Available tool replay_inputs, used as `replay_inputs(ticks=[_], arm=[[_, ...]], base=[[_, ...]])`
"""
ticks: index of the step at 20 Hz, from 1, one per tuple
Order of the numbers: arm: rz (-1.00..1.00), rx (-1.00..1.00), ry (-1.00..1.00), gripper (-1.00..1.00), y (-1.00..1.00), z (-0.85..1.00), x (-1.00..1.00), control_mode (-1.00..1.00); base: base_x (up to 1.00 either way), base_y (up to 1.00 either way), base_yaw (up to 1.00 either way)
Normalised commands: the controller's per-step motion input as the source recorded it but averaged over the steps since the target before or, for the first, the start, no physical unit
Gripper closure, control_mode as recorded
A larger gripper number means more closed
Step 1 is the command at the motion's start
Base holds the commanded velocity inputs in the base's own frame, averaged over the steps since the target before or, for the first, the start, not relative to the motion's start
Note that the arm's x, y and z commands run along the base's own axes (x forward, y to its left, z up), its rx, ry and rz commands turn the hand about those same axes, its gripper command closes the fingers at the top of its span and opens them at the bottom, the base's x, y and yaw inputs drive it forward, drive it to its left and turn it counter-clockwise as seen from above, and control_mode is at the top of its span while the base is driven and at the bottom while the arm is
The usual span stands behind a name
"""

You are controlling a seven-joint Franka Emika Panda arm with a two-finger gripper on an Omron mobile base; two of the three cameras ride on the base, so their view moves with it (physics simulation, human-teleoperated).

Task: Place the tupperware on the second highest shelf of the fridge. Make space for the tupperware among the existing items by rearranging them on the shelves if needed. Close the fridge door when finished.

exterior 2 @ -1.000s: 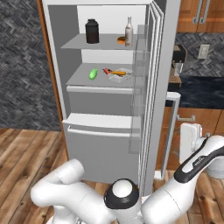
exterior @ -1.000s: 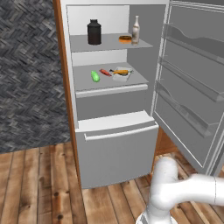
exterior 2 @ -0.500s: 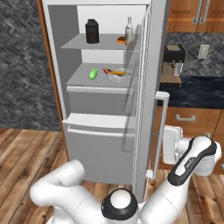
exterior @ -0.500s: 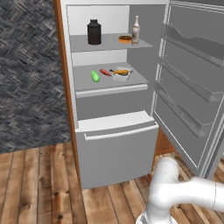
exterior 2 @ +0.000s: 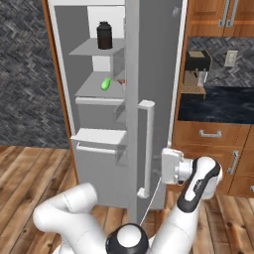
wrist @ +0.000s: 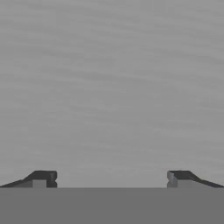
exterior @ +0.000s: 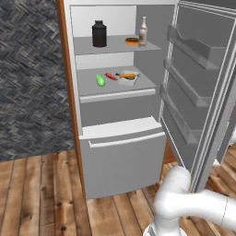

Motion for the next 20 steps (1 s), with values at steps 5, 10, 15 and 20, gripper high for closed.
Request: replay_inputs(ticks=[5,10,15,20], arm=[[0.14,0.12,-0.26,-1.0,0.68,-0.05,0.0,-1.0],[0.13,0.12,-0.26,-1.0,0.71,-0.03,0.0,-1.0],[0.1,0.12,-0.28,-1.0,0.81,-0.02,0.0,-1.0],[0.02,0.06,-0.31,-1.0,0.99,0.0,0.0,-1.0]], base=[[0.0,0.0,0.0],[0.0,0.0,0.0],[0.0,0.0,0.0],[0.0,0.0,0.0]])
